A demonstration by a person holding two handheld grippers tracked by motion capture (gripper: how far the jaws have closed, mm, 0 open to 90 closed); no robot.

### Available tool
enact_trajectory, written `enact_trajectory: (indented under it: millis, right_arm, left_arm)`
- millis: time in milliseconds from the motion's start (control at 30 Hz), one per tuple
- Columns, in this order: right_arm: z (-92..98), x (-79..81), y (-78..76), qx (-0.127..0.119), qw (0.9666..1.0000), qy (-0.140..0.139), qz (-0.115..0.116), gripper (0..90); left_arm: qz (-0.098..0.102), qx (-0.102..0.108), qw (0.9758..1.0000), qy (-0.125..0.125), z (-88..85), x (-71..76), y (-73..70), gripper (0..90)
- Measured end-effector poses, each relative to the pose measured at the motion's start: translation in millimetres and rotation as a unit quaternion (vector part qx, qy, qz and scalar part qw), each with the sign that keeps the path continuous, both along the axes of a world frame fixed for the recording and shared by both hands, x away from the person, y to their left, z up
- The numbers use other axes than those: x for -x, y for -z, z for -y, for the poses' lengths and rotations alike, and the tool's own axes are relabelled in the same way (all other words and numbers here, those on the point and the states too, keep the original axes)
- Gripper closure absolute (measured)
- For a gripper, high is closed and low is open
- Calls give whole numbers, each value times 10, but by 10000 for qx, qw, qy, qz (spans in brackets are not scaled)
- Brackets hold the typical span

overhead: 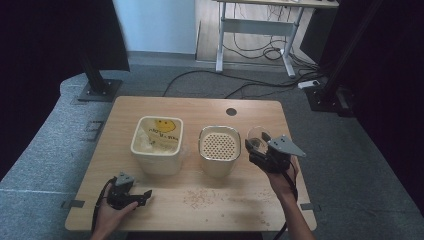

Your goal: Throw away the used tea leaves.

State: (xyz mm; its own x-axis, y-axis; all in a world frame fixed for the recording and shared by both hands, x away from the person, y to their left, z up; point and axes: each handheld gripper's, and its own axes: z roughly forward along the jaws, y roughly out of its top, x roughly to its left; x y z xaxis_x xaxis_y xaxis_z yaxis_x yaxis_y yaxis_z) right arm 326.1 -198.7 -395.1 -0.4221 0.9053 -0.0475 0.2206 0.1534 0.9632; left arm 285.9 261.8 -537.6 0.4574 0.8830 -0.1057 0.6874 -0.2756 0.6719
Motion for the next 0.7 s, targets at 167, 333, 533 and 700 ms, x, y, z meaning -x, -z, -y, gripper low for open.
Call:
enact_trajectory:
  millis: [167,333,533,700]
  right_arm:
    - [-65,-64,-46,307,9995,103,39,361]
    - [-134,-99,-128,587,9981,132,132,361]
    - [-210,-157,-157,856,9961,174,138,361]
    - [-265,-175,-159,1164,9927,229,210,361]
  left_arm:
    - [-6,4,10000,23,4,6,0,139]
    - [-14,7,10000,40,4,4,1,139]
    - [-17,10,10000,42,3,5,-1,139]
    - [-24,-2,10000,72,3,12,-2,139]
